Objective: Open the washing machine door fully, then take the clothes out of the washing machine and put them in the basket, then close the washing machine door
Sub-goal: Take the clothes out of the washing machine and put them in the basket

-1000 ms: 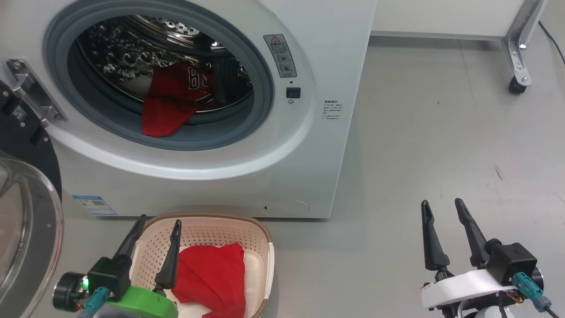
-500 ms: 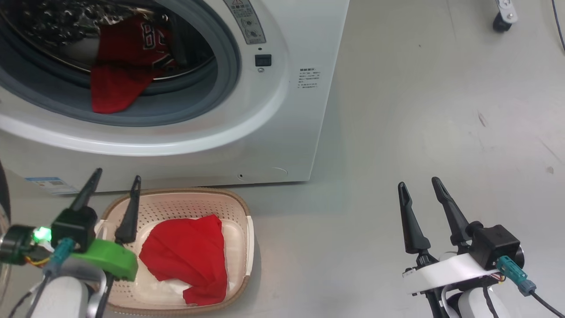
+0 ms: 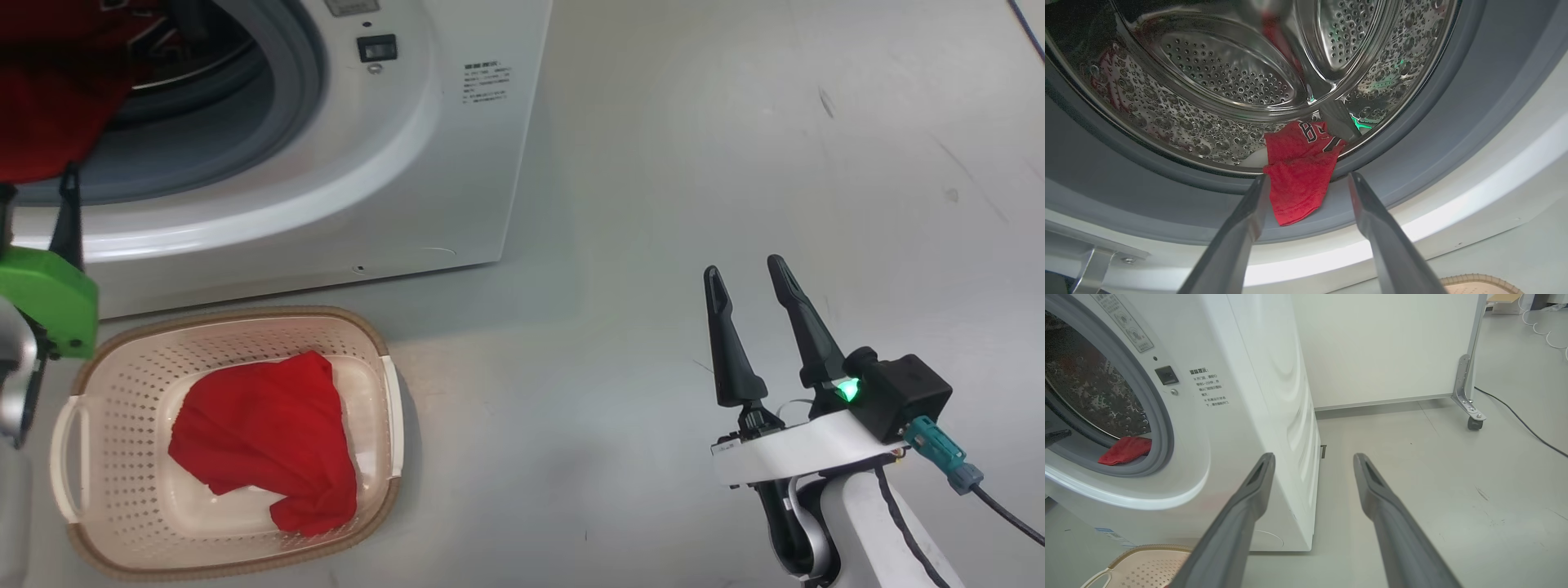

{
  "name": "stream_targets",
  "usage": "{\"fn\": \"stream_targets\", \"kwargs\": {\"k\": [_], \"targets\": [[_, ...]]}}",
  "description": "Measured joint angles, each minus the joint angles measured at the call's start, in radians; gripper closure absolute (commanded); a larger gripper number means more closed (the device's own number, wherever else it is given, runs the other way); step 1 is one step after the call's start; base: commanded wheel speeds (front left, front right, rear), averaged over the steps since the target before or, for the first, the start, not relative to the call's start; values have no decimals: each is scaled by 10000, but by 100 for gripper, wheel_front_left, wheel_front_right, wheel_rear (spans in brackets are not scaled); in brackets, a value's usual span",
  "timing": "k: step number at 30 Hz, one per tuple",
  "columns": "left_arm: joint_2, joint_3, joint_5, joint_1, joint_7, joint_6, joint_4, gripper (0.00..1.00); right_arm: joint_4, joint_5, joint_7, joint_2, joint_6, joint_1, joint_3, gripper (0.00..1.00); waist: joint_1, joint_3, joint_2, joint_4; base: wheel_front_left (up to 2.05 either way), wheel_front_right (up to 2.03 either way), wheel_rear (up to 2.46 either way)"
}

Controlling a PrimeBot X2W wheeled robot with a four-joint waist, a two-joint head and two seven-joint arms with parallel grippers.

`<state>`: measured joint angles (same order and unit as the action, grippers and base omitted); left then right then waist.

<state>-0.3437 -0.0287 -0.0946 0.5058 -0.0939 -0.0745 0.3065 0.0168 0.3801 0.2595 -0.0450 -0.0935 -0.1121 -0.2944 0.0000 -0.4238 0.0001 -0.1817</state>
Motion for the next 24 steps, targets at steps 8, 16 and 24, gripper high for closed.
{"fn": "stream_targets", "kwargs": {"k": [8,16,24], "targets": [[-378,2,297,1242,-1342,92,1076,0,-21,445,0,-2,228,-420,-441,0,1,-748,0,-733,0,0,0],[-648,161,550,2189,-2067,443,1833,0,-46,606,0,-4,347,-742,-704,0,1,-1244,0,-1246,0,0,0],[-988,265,851,3008,-2658,602,2491,0,-52,690,0,-2,539,-870,-959,0,1,-1612,0,-1614,0,0,0]]}}
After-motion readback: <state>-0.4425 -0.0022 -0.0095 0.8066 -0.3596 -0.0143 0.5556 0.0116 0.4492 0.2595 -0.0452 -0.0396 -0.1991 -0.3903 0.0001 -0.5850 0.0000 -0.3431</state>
